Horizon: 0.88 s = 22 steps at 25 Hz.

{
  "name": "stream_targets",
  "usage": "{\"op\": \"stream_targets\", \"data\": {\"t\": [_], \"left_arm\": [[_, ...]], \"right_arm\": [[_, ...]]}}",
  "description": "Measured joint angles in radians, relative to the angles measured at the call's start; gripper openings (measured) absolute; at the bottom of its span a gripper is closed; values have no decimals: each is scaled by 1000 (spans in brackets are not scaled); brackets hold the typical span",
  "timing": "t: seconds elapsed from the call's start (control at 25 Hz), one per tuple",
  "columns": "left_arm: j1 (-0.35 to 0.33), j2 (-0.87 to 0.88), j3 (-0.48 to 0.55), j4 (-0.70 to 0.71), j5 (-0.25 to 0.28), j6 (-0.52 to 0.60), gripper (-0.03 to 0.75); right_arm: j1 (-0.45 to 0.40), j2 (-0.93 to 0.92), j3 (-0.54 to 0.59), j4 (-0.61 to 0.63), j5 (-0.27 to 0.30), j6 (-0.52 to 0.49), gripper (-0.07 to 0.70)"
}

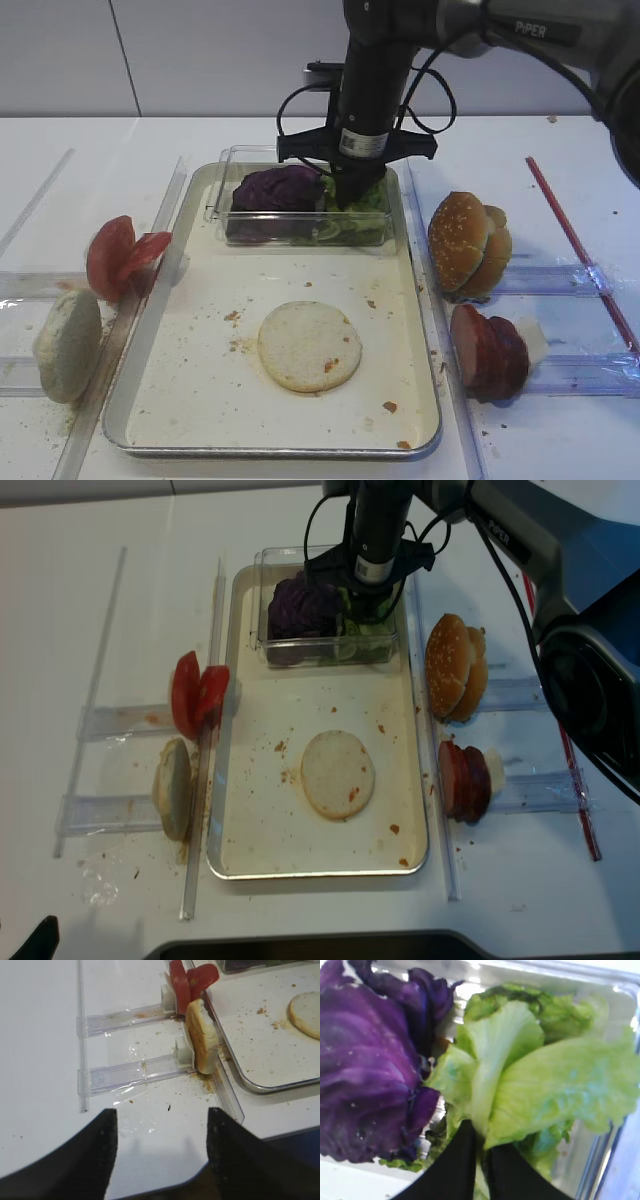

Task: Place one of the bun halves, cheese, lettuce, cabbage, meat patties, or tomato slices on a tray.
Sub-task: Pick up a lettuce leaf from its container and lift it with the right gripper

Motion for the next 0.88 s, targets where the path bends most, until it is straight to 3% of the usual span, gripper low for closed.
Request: {"op": "stream_targets", "data": {"t": [0.4, 0.64, 0.88], "left_arm": [[0, 0, 0, 0, 0, 0, 365], [0, 0, 0, 0, 0, 0, 365], [0, 0, 0, 0, 0, 0, 365]], "right_arm": [[0, -4, -133, -2, 31, 16, 50], [7, -60, -123, 20, 36, 16, 48], [7, -195, -3, 42, 36, 16, 48]]}}
